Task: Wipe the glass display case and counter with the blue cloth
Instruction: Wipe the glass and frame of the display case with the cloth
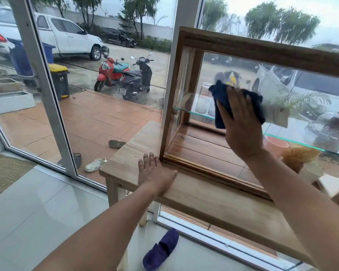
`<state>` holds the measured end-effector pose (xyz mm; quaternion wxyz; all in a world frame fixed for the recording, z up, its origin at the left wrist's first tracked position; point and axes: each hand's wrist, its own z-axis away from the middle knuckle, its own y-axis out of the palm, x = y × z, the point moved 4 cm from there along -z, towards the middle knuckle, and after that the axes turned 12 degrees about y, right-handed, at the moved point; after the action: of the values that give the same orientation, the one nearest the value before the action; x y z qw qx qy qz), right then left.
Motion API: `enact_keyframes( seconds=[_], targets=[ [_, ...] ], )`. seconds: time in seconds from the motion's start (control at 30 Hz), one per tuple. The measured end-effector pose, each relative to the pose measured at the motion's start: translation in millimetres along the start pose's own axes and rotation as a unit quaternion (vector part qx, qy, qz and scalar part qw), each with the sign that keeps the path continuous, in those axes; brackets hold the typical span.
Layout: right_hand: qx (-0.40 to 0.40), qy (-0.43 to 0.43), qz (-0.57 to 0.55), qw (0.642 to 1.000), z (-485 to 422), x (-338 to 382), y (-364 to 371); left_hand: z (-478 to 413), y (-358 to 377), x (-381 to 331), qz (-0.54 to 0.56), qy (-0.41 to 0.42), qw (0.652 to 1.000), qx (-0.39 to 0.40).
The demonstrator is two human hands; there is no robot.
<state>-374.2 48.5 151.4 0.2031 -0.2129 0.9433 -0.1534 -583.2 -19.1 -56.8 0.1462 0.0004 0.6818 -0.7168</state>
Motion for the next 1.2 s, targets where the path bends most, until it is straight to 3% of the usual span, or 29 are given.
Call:
enact_keyframes(
  seconds=[0.07,0.17,0.27,0.33,0.4,0.47,0.57,0.67,0.77,0.87,0.93,1.07,1.2],
  targets=[
    [0.058,-0.094,0.026,0.994,47.9,18.5,16.9,0.2,0.3,0.4,0.001,0.003,1.000,-0.001],
    [0.148,-0.247,0.081,0.954,111.8,28.8,27.3,1.9,-0.4,1.9,0.000,0.015,1.000,-0.007],
    [0.171,-0.283,0.085,0.940,106.2,27.2,19.6,3.9,-0.9,2.6,-0.005,0.022,1.000,-0.004],
    [0.105,-0.224,0.090,0.965,66.3,18.4,11.6,4.5,-1.2,2.8,-0.009,0.024,1.000,-0.004],
    [0.041,-0.094,0.054,0.993,11.6,3.7,1.3,4.1,-1.3,3.5,-0.011,0.023,1.000,-0.006],
    [-0.012,0.012,0.008,1.000,-29.7,-3.5,-5.3,3.9,-0.4,3.5,-0.013,0.022,1.000,-0.004],
    [-0.059,0.056,-0.007,0.997,-38.3,11.7,-0.6,1.2,0.9,6.4,-0.012,0.033,0.999,0.000],
    [0.021,-0.052,0.006,0.998,15.8,43.6,25.6,-1.9,1.3,20.7,-0.018,0.078,0.997,0.006],
    [0.128,-0.217,0.051,0.966,83.9,62.0,41.4,-1.8,1.7,37.2,-0.025,0.115,0.993,-0.003],
    [0.151,-0.273,0.065,0.948,90.3,57.4,36.6,-3.0,1.7,41.1,-0.028,0.122,0.992,-0.016],
    [0.106,-0.220,0.058,0.968,53.4,48.5,28.8,-4.0,2.6,40.5,-0.029,0.121,0.992,-0.022],
    [-0.013,-0.021,-0.005,1.000,-49.7,32.3,11.0,-4.4,5.0,42.3,-0.028,0.113,0.993,-0.026],
    [-0.059,0.032,-0.020,0.998,-65.3,50.9,14.6,-3.2,3.9,41.1,-0.033,0.119,0.992,-0.041]
  ],
)
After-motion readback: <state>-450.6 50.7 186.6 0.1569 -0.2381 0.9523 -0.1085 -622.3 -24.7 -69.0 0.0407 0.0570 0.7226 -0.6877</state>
